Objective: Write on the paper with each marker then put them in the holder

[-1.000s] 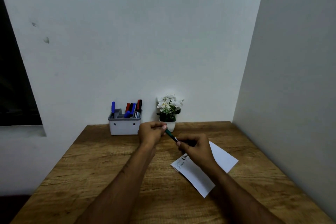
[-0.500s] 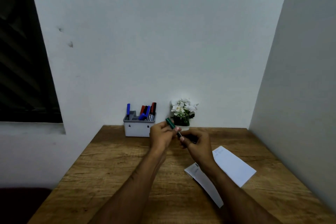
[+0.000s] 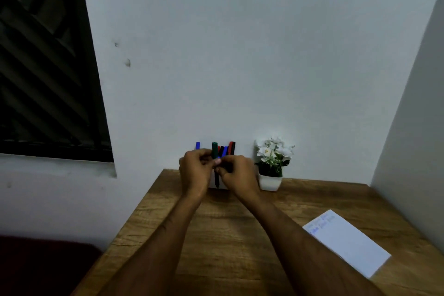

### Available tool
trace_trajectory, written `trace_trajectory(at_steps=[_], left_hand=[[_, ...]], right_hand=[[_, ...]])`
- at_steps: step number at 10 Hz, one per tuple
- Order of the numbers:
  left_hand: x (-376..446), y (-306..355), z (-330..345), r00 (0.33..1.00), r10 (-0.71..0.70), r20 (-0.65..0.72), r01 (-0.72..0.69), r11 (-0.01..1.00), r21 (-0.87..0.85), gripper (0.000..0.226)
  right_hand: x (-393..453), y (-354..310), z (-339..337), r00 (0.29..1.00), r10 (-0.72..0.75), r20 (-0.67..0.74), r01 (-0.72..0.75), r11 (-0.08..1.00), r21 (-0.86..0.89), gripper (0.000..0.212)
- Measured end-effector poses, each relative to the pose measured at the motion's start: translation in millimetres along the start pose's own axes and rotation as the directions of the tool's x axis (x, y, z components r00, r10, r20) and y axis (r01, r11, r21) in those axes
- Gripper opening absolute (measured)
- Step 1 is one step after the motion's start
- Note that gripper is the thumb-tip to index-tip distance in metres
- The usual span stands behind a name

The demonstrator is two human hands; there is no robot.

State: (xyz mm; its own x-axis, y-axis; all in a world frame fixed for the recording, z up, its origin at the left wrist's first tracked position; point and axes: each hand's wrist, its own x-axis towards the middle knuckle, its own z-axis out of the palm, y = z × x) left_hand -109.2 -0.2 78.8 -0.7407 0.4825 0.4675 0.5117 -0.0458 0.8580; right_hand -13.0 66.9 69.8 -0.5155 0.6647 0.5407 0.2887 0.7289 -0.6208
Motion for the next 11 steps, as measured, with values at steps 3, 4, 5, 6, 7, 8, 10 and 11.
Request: trace_trajectory(at_steps=[3,4,5,6,7,8,10,11], left_hand=[[91,-15,-25,0.99,0.064,-0.124,-0.058,0.997,0.05,0.027],[101,-25,-17,0.994,0.038,-0.104,-0.032,0.998,0.056,0.027],[104,-37,-6,0.998,-0.005,-0.067,0.01,0.998,0.07,0.026],[101,-52,5,0.999,-0.048,0.002,0.048,0.993,0.108,0.025],[95,-65,9,0.997,-0.075,0.016,0.072,0.989,0.133,0.023],[91,-70,8,0.996,-0.086,0.008,0.084,0.984,0.156,0.023],[82,-63,1,0.997,-0.076,-0.035,0.081,0.98,0.183,0.013],[71,-56,-2,0.998,-0.035,-0.055,0.048,0.968,0.245,0.013]], right_hand=[[38,-4,29,1.0,0.012,-0.003,-0.012,0.998,-0.055,0.023],[44,4,34,1.0,0.016,0.003,-0.015,0.998,-0.061,0.025],[49,10,38,1.0,-0.001,-0.001,0.001,0.997,-0.077,0.023],[50,12,39,1.0,-0.002,0.006,0.003,0.997,-0.073,0.021],[49,13,37,1.0,0.005,0.016,-0.004,0.999,-0.054,0.022],[46,16,36,0.999,0.025,0.033,-0.023,0.998,-0.067,0.024],[38,20,28,0.997,0.059,0.044,-0.057,0.997,-0.048,0.024],[32,18,18,0.997,0.078,0.028,-0.078,0.997,-0.023,0.023]])
